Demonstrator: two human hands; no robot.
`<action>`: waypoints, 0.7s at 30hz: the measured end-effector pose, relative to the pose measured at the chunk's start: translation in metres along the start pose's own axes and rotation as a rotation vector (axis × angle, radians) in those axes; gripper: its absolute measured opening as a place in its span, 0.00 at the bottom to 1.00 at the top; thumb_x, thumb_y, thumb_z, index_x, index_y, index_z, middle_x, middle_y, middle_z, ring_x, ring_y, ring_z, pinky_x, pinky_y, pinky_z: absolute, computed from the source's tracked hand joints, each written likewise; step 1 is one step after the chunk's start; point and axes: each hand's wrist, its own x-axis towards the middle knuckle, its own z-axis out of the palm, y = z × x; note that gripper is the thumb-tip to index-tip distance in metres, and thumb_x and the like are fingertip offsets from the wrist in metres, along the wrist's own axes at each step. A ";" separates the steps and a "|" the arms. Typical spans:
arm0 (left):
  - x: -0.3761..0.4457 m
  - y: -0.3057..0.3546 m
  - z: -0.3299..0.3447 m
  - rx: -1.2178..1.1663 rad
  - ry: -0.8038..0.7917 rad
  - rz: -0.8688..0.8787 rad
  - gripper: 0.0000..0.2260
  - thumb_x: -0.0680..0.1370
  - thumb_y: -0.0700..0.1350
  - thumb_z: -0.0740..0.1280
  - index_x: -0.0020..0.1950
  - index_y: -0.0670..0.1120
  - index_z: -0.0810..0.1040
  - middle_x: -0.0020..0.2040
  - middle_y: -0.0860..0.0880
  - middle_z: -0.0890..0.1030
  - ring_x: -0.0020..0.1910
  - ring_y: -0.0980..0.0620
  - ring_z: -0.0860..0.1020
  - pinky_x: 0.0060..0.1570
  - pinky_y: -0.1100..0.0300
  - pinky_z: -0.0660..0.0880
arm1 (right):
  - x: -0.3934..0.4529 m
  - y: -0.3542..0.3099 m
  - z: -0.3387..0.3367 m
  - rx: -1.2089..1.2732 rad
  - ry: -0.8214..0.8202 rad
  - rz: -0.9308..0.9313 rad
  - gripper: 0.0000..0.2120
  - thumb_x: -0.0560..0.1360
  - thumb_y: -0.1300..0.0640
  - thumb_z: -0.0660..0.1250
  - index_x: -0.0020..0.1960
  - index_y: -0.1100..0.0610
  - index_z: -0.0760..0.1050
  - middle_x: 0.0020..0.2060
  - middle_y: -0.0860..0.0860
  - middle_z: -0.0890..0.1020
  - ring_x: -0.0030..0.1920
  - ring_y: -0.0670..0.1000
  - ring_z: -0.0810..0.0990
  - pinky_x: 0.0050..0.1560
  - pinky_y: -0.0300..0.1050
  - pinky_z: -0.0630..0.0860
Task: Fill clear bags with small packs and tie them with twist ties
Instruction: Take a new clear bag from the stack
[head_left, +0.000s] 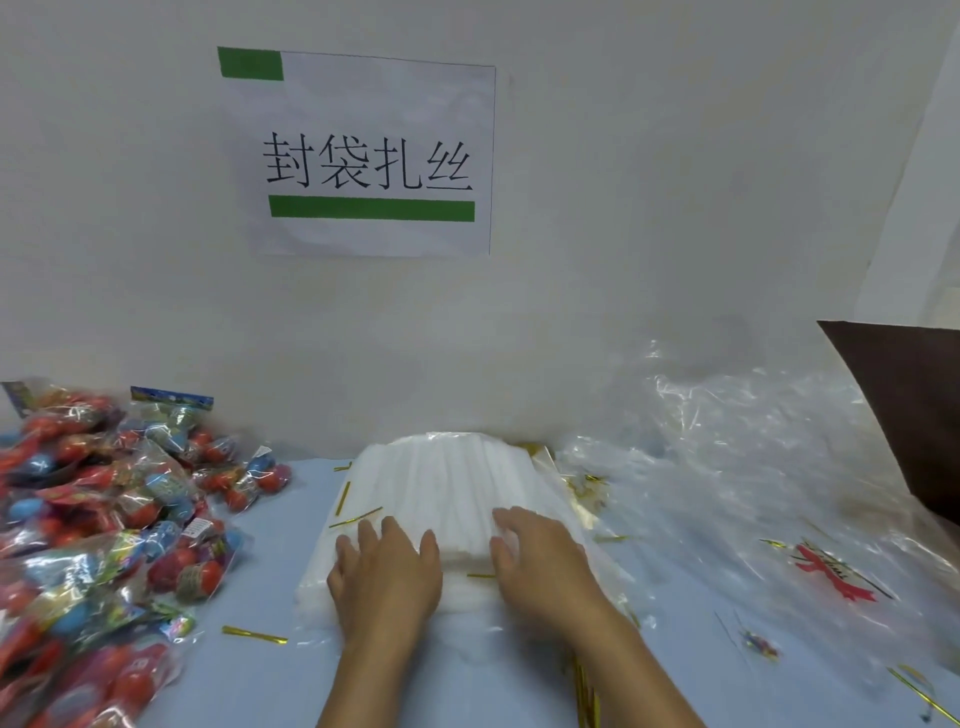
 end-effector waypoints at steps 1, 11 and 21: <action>0.000 -0.001 0.000 0.038 -0.010 0.004 0.25 0.84 0.59 0.50 0.78 0.49 0.59 0.80 0.48 0.58 0.79 0.42 0.54 0.74 0.48 0.55 | -0.004 -0.001 0.009 -0.065 0.004 -0.007 0.21 0.84 0.48 0.54 0.76 0.48 0.64 0.72 0.45 0.69 0.74 0.53 0.65 0.70 0.52 0.65; 0.001 0.003 -0.003 -0.130 0.167 0.062 0.15 0.83 0.55 0.59 0.67 0.53 0.75 0.68 0.51 0.75 0.69 0.46 0.66 0.65 0.52 0.62 | -0.004 0.010 0.004 0.186 0.139 0.020 0.18 0.83 0.49 0.59 0.72 0.48 0.72 0.70 0.42 0.74 0.72 0.47 0.69 0.73 0.46 0.65; 0.008 -0.016 -0.019 -0.043 0.073 -0.172 0.24 0.83 0.56 0.56 0.73 0.43 0.65 0.70 0.42 0.70 0.68 0.40 0.68 0.66 0.49 0.67 | -0.004 0.025 -0.015 0.100 0.171 0.290 0.15 0.82 0.53 0.60 0.68 0.54 0.74 0.65 0.53 0.77 0.69 0.57 0.72 0.66 0.49 0.70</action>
